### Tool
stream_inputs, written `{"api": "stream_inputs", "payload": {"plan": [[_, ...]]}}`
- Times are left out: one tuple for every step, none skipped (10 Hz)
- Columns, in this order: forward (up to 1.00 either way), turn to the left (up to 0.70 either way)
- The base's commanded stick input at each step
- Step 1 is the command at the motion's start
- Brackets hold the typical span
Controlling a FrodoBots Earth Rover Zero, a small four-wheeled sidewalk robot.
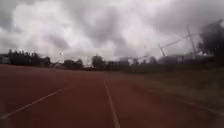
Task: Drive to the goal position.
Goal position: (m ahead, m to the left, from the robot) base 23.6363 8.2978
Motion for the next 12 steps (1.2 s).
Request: {"api": "stream_inputs", "payload": {"plan": [[0.70,0.00],[0.70,0.00],[0.70,0.00],[0.70,0.00],[0.70,0.00],[0.70,0.00],[0.70,0.00],[0.70,0.00],[0.70,0.00],[0.70,0.00],[0.70,0.00],[0.70,0.00]]}}
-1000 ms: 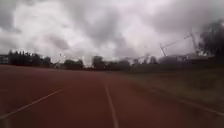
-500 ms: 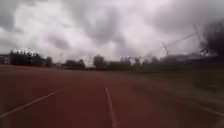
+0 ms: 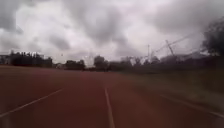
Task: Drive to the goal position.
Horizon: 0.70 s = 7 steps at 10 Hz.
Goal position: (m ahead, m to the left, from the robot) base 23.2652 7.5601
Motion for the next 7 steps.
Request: {"api": "stream_inputs", "payload": {"plan": [[0.70,0.00],[0.70,0.00],[0.70,0.00],[0.70,0.00],[0.70,0.00],[0.70,0.00],[0.70,0.00]]}}
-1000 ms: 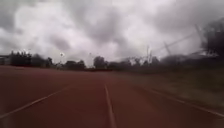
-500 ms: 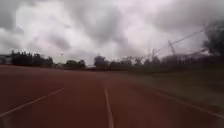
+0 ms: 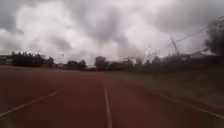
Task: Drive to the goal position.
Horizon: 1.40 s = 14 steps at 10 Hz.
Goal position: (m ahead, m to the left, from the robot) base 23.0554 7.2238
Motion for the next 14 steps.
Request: {"api": "stream_inputs", "payload": {"plan": [[0.70,0.00],[0.70,0.00],[0.70,0.00],[0.70,0.00],[0.70,0.00],[0.70,0.00],[0.70,0.00],[0.70,0.00],[0.70,0.00],[0.70,0.00],[0.70,0.00],[0.70,0.00],[0.70,0.00],[0.70,0.00]]}}
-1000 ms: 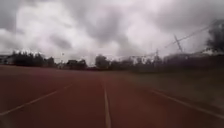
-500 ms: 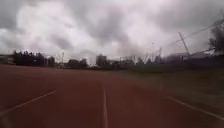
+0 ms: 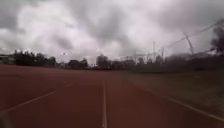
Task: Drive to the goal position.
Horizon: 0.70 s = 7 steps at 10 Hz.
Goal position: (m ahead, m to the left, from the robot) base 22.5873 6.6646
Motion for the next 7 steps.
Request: {"api": "stream_inputs", "payload": {"plan": [[0.70,0.00],[0.70,0.00],[0.70,0.00],[0.70,0.00],[0.70,0.00],[0.70,0.00],[0.70,0.00]]}}
